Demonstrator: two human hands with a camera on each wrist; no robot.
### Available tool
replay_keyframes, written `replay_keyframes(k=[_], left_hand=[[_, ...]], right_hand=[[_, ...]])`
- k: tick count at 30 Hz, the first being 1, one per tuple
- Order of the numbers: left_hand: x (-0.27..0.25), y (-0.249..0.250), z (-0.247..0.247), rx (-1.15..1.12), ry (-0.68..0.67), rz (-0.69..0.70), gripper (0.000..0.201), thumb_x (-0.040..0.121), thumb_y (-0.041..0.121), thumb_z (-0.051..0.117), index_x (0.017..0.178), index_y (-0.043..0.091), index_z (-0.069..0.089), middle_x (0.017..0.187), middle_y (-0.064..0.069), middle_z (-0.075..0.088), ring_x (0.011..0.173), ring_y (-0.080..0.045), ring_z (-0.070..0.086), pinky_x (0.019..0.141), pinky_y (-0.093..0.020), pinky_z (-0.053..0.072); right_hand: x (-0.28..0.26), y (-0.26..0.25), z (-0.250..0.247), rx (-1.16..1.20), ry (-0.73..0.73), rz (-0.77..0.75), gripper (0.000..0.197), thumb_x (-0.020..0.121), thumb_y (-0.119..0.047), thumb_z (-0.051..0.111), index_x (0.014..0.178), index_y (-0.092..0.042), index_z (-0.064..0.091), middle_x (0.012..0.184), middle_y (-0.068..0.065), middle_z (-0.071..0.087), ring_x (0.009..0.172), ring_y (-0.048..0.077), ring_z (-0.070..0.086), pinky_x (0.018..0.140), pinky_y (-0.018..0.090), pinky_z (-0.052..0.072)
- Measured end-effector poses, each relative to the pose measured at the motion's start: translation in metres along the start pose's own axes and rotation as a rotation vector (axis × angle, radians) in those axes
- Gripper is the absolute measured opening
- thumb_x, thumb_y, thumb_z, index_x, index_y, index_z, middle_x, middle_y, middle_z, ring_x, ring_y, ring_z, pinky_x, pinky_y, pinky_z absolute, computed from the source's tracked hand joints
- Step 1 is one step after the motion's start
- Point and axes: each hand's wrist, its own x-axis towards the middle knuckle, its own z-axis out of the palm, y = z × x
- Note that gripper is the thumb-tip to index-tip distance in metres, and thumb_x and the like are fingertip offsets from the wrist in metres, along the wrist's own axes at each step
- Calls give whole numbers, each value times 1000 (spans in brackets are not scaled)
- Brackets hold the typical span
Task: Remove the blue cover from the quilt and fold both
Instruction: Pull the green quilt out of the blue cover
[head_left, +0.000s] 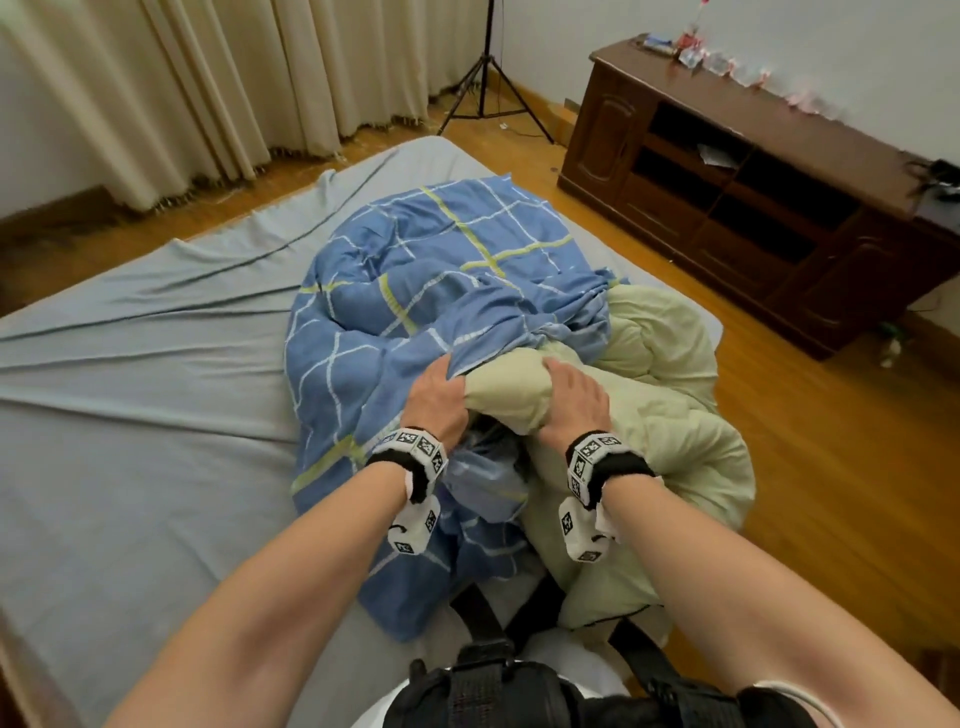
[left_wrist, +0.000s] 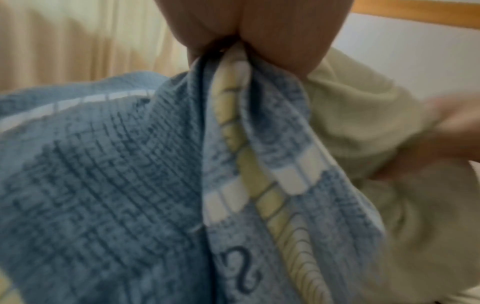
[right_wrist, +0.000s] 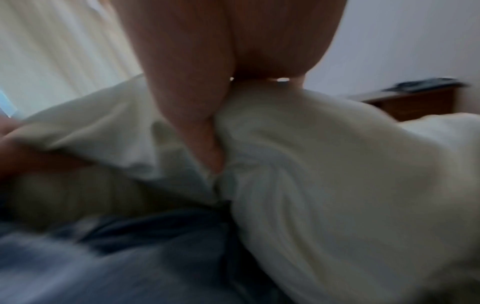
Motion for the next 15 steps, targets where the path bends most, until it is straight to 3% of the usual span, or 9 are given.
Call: replay_keyframes(k=[2,4,6,8,11,15], left_hand=[[-5,7,0,1,-3,103,41,86,9,53,127,4,57,140,-16,46,118,-35,51,100,-41,45],[-10,5,-4,40,7,98,45,89,10,52,133,0,53,148,-19,39,126,-37,47,105,-40,40],[-15,-8,-7,105,28,41,43,91,14,51,134,3,53,148,-18,40,129,-35,45,106,-41,38],[-22,-23,-5,197,3,-30,37,88,20,60,124,12,60,153,-12,33,132,-31,41,106,-43,38],[-33,-34,8,151,-115,-295,31,83,33,67,111,22,60,162,-9,0,145,-30,16,112,-55,28],[-30,-29,24,157,-137,-426,41,82,30,71,120,26,54,158,-8,-22,148,-33,2,110,-65,23]], right_hand=[[4,-36,-2,1,45,-197,79,67,-40,76,137,-30,42,133,0,53,120,23,50,103,40,39],[9,-63,-6,-7,38,-216,44,78,-27,65,120,-29,54,115,1,64,106,26,61,87,38,48],[10,-77,-9,-60,26,-198,24,81,-28,58,105,-26,57,94,5,70,90,30,68,72,36,50],[7,-75,-6,-64,33,-212,24,79,-37,52,97,-22,59,84,8,69,81,33,67,66,35,47],[4,-67,-4,-50,39,-235,19,85,-32,51,99,-26,63,92,8,70,87,33,65,67,32,43],[6,-51,-17,-60,95,-192,21,86,-29,54,104,-25,64,96,7,70,90,33,65,66,32,41]])
